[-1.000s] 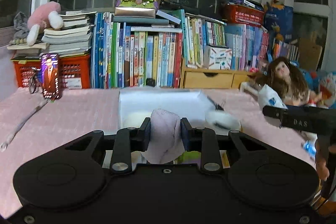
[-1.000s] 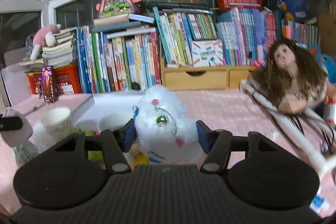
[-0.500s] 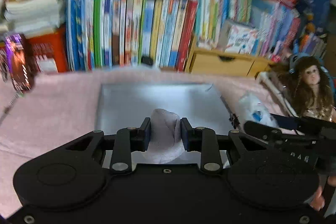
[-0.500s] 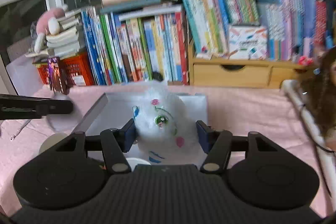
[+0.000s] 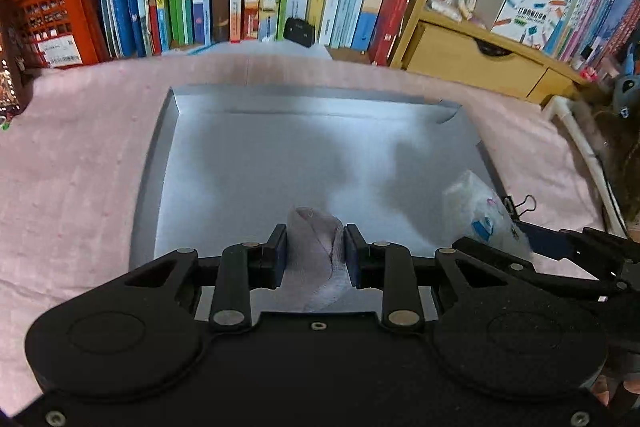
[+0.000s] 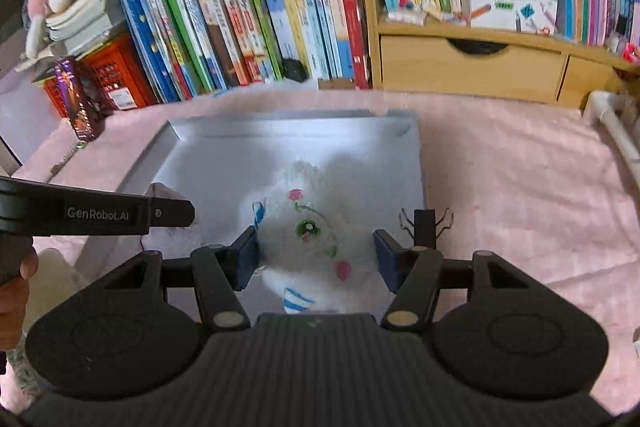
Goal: Organize books
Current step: 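Carry the lavender cloth and white plush cat over the white box with both tools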
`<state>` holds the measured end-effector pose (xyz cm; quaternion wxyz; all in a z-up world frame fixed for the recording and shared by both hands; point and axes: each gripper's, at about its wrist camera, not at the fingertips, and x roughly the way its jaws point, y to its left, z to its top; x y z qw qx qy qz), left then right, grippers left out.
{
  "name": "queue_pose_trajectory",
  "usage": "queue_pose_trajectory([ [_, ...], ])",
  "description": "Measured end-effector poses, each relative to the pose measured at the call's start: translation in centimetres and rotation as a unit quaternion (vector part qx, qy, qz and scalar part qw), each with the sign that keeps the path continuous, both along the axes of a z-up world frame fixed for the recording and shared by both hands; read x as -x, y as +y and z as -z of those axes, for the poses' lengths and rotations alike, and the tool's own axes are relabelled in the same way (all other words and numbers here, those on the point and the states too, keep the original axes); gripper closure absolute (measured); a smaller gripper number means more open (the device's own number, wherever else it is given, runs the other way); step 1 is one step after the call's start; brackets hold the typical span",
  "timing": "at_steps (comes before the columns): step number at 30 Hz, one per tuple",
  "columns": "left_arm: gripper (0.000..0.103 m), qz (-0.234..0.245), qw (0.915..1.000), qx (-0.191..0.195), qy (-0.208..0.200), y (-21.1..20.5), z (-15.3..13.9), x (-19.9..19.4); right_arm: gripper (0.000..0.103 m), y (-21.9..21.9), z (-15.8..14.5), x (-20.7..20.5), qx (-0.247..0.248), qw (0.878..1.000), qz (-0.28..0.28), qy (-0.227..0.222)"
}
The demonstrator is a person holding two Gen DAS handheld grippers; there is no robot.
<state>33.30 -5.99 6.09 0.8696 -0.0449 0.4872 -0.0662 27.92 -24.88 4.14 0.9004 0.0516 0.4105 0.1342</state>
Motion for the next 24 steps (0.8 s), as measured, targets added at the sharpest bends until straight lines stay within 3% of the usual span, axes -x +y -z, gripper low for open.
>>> queue_pose_trajectory([
  [11,0.075,0.003,0.9999,-0.009,0.014,-0.3,1.1,-0.5,0.039,0.7,1.5,-1.4,0.014,0.999,0.002,0.036],
  [24,0.074,0.008,0.9998,-0.018,0.007,-0.5,1.1,-0.5,0.037,0.8,1.7,-1.5,0.018,0.999,-0.003,0.038],
])
